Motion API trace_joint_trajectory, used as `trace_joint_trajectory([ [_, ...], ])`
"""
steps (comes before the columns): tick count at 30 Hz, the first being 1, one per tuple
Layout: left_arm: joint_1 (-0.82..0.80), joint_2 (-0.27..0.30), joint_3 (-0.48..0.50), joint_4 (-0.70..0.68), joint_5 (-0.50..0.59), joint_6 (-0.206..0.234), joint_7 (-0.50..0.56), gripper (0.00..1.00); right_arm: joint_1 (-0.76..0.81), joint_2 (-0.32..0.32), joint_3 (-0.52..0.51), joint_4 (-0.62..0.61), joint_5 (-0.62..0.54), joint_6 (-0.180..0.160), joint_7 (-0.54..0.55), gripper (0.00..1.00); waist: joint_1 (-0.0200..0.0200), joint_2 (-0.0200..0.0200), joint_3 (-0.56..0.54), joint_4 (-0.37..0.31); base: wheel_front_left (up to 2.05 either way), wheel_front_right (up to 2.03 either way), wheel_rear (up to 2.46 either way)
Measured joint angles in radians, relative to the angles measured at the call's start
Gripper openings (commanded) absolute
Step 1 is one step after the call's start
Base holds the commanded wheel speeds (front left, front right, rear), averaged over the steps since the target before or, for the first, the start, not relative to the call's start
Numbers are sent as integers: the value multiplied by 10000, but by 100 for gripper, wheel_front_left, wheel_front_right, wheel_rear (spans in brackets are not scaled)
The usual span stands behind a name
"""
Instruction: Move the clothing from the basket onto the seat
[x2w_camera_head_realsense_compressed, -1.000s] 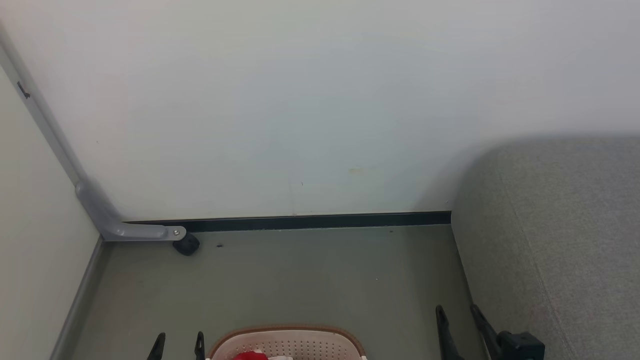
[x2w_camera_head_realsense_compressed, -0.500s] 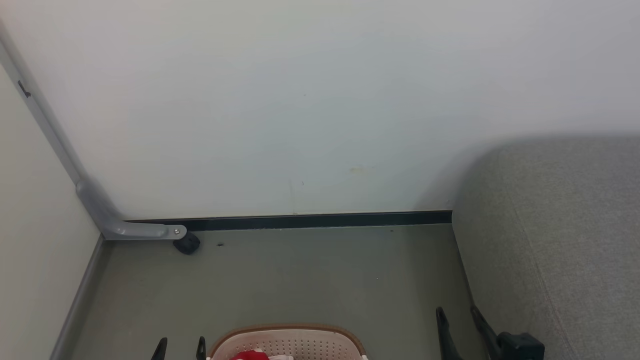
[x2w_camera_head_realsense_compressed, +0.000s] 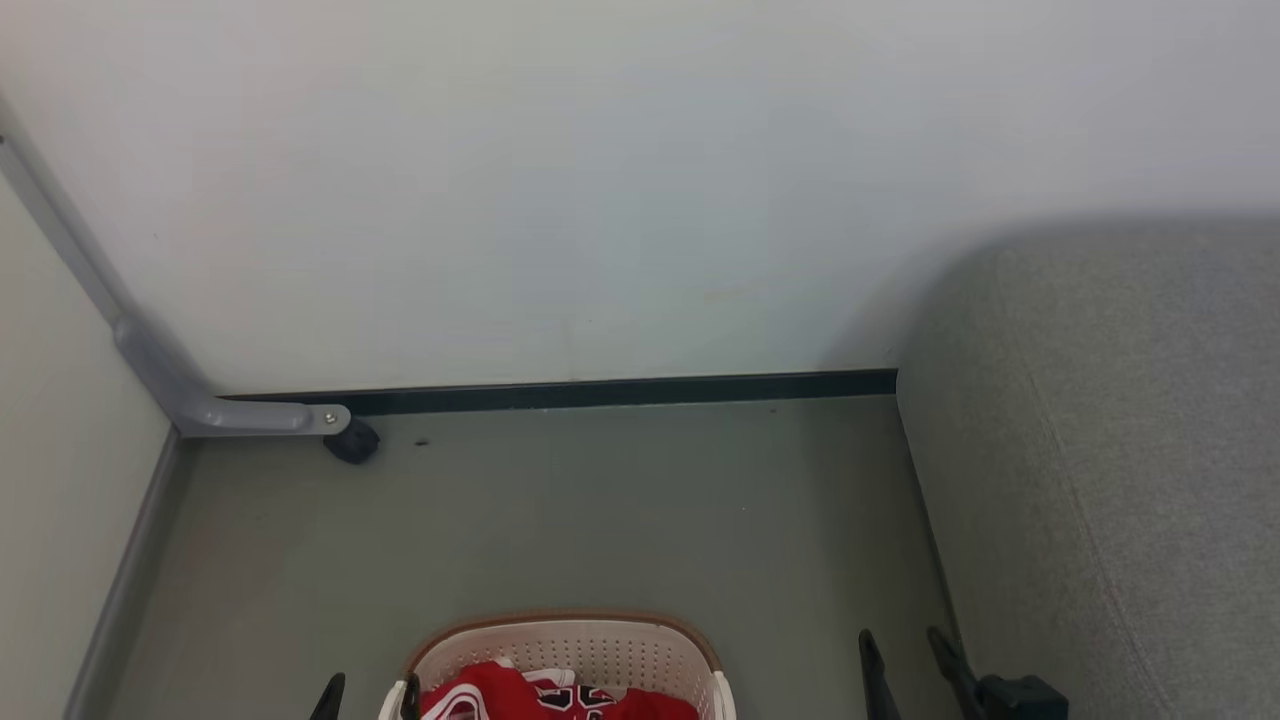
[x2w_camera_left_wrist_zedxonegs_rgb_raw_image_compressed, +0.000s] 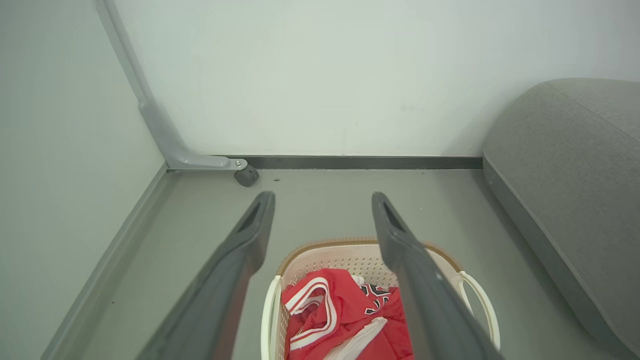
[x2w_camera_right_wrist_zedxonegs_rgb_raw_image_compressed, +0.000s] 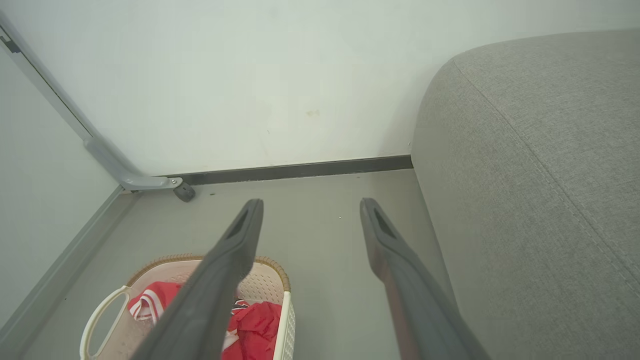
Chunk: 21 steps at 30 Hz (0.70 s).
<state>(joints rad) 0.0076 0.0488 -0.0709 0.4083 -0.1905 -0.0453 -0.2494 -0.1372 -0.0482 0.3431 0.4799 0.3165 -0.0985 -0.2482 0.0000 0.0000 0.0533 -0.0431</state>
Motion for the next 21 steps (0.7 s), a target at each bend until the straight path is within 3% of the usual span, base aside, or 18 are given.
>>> trace_joint_trajectory([
  [10,-695,454,-278,146,257,-272,0,100,-81,-2,539,-211,-23,-169,0,100,1,1,1313,-272,0,0,0],
  [21,-1871,1133,-426,1112,637,-527,0,100,-221,-2,366,-803,-182,-249,-2,100,2,1,2872,-733,0,0,0],
])
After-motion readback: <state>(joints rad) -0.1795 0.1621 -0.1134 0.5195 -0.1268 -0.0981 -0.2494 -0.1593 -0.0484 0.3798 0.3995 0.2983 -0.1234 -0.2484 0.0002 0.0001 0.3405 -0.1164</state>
